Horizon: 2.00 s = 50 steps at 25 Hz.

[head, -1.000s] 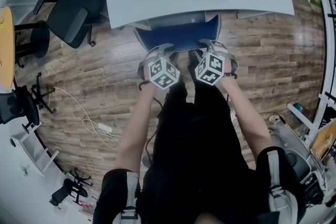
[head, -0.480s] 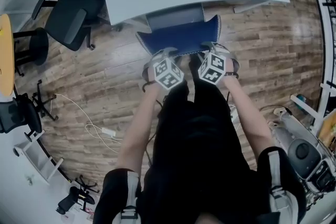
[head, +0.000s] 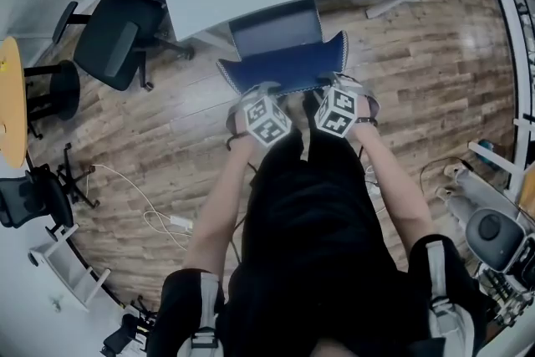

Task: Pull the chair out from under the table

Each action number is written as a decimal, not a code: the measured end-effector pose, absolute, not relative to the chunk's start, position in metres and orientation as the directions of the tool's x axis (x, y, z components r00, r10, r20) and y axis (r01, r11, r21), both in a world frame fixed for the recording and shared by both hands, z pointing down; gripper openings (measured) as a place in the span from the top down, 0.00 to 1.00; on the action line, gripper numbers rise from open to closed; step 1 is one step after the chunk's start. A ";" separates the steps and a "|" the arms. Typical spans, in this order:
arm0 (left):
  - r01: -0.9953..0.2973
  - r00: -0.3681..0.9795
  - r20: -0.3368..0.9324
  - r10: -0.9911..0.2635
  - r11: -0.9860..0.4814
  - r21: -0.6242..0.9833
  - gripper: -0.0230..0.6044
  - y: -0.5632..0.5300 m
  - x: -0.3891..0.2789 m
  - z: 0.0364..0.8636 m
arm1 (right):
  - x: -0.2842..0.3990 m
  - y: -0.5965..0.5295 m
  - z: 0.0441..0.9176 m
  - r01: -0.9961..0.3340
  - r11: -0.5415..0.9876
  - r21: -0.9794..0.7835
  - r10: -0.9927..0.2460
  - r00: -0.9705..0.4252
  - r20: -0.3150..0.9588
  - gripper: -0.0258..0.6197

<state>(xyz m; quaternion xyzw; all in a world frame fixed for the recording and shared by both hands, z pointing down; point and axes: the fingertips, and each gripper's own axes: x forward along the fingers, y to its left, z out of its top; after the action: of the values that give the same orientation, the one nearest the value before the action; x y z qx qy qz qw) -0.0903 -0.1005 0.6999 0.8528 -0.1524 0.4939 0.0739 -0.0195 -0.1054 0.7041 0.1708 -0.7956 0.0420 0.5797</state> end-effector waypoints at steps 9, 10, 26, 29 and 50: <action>-0.290 0.478 0.864 -0.156 -0.957 -0.013 0.81 -0.068 -0.086 0.695 | -0.015 -0.073 0.700 -0.328 0.935 0.132 -0.226 -0.268 0.936 0.78; -0.287 0.480 0.863 -0.156 -0.958 -0.013 0.81 -0.066 -0.086 0.694 | -0.014 -0.071 0.699 -0.323 0.937 0.135 -0.228 -0.269 0.936 0.78; -0.300 0.456 0.872 -0.178 -0.953 -0.038 0.81 -0.043 -0.068 0.679 | 0.002 -0.049 0.686 -0.206 0.970 0.127 -0.186 -0.301 0.935 0.81; -0.299 0.448 0.875 -0.183 -0.953 -0.046 0.82 -0.035 -0.061 0.679 | 0.010 -0.043 0.685 -0.181 0.975 0.127 -0.178 -0.304 0.936 0.81; -0.355 0.416 0.888 -0.194 -0.934 -0.038 0.82 0.056 -0.025 0.674 | 0.046 0.047 0.678 -0.098 0.991 0.094 -0.121 -0.330 0.936 0.82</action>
<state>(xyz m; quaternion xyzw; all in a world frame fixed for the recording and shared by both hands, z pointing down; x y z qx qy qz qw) -0.0250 0.0559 0.6741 0.8378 -0.1637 0.5149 0.0782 0.0455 0.0474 0.6780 0.0671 -0.8154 -0.0103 0.5749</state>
